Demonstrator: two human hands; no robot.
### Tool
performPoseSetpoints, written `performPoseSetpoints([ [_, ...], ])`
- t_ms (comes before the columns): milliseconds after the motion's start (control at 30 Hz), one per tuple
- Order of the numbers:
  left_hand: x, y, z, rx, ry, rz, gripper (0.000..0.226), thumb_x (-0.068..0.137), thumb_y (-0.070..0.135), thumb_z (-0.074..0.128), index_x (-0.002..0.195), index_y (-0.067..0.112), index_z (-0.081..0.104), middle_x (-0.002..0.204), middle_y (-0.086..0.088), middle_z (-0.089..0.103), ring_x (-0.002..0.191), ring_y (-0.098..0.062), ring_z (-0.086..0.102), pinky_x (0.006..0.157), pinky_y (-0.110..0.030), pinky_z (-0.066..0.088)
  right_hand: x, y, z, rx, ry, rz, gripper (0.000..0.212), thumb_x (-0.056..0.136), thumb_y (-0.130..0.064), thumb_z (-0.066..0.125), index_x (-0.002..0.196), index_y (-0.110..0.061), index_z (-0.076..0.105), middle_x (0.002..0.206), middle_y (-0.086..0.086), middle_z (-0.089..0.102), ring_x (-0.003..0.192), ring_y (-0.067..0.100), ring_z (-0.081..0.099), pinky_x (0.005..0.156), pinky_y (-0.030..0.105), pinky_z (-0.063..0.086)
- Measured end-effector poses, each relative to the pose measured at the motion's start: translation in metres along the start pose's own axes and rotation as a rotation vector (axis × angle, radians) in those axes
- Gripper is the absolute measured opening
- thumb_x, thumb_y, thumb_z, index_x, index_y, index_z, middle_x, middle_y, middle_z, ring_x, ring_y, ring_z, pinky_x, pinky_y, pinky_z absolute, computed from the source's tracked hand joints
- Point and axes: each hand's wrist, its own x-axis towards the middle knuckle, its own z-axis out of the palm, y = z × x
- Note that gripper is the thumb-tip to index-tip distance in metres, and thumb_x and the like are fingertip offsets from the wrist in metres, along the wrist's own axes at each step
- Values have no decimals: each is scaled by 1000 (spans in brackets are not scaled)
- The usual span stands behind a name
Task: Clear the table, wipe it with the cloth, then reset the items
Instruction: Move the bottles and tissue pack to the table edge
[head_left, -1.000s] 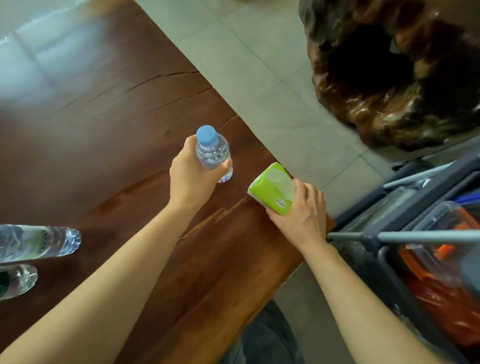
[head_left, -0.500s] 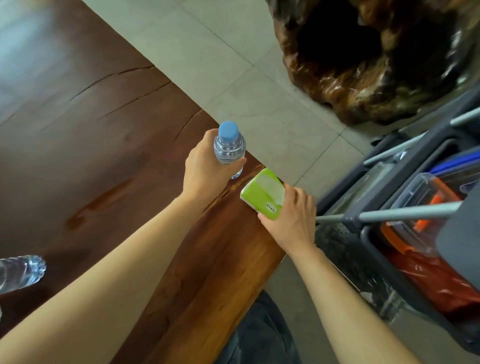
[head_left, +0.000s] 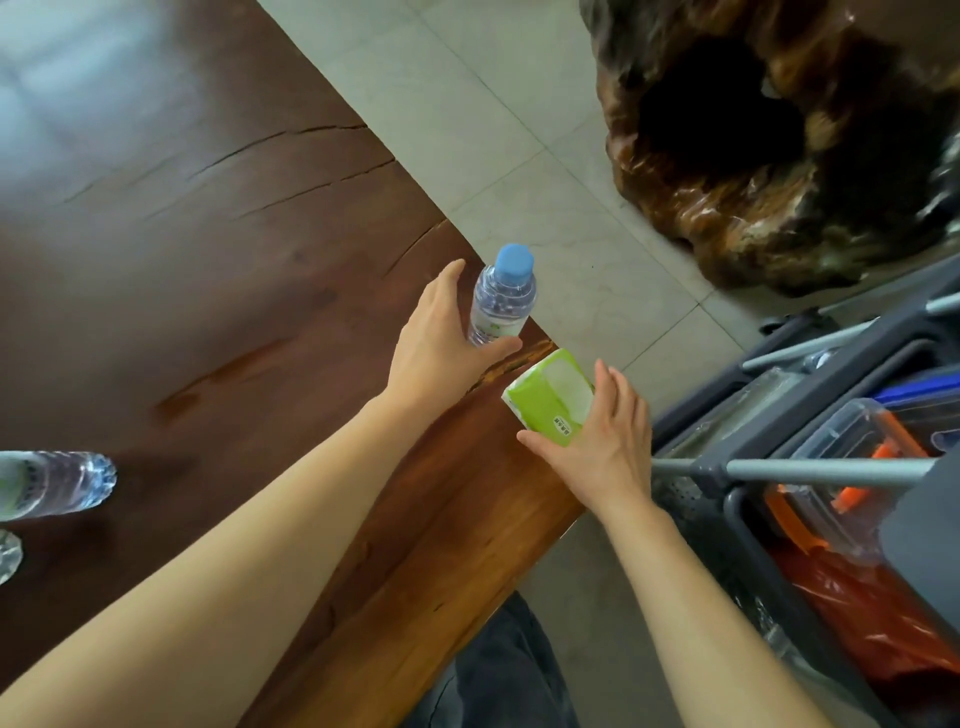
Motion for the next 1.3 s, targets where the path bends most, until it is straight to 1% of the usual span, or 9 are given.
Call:
performPoseSetpoints([
  [200,-58,-25,-46,60,166,-19,71,87,51,70,146,20,44,144,1,54,127,-16,56,103,-32,46,-15,-34,-36,52,194,-283,76,84,-53,69,141,-10,45,139,16,52,123,34,49,102,50,46],
  [333,-124,-52,-84,60,258,-70,47,93,47,64,132,22,58,127,6,65,110,-10,63,89,-18,41,-39,-78,-45,122,198,-537,44,88,-31,72,126,-14,60,126,9,63,114,26,55,96,46,53],
  [600,-261,-125,-155,-38,583,-300,16,92,30,68,104,21,69,96,10,71,80,-10,66,77,-39,57,-106,-186,-33,305,69,-905,12,90,-10,69,101,-13,70,99,3,69,92,20,62,81,32,54],
  [700,-299,-151,-178,-62,704,-419,8,92,27,68,96,22,71,90,10,72,75,-14,66,76,-40,56,-132,-230,-25,404,-66,-905,8,91,-12,68,99,-14,72,95,0,70,86,15,65,76,33,58],
  [767,-318,-167,-192,-105,773,-505,6,92,26,68,93,22,72,86,9,72,74,-15,66,76,-40,55,-148,-257,-17,492,-147,-831,6,92,-16,69,96,-19,72,90,-7,70,78,7,64,73,25,54],
  [867,-332,-184,-208,-176,844,-603,7,91,27,69,93,21,72,85,8,72,76,-17,65,79,-40,54,-163,-295,-4,568,-250,-757,6,92,-20,70,97,-21,71,90,-10,70,76,-3,63,67,8,44],
  [933,-334,-194,-219,-208,874,-636,12,90,27,70,98,19,72,86,7,72,81,-19,66,82,-40,54,-167,-318,7,577,-295,-757,12,90,-21,71,101,-19,70,94,-7,72,75,-3,63,67,5,44],
  [1100,-318,-223,-238,-228,873,-670,40,82,29,79,116,15,63,104,2,70,90,-16,67,91,-40,53,-158,-363,39,497,-403,-798,48,83,-27,79,125,-18,58,118,-2,64,98,13,64,88,34,54],
  [1300,-288,-260,-255,-242,853,-731,96,70,39,89,148,13,38,144,-7,48,123,-19,56,105,-35,45,-135,-404,74,424,-488,-791,91,75,-34,85,149,-13,37,146,4,49,131,17,50,110,38,43],
])
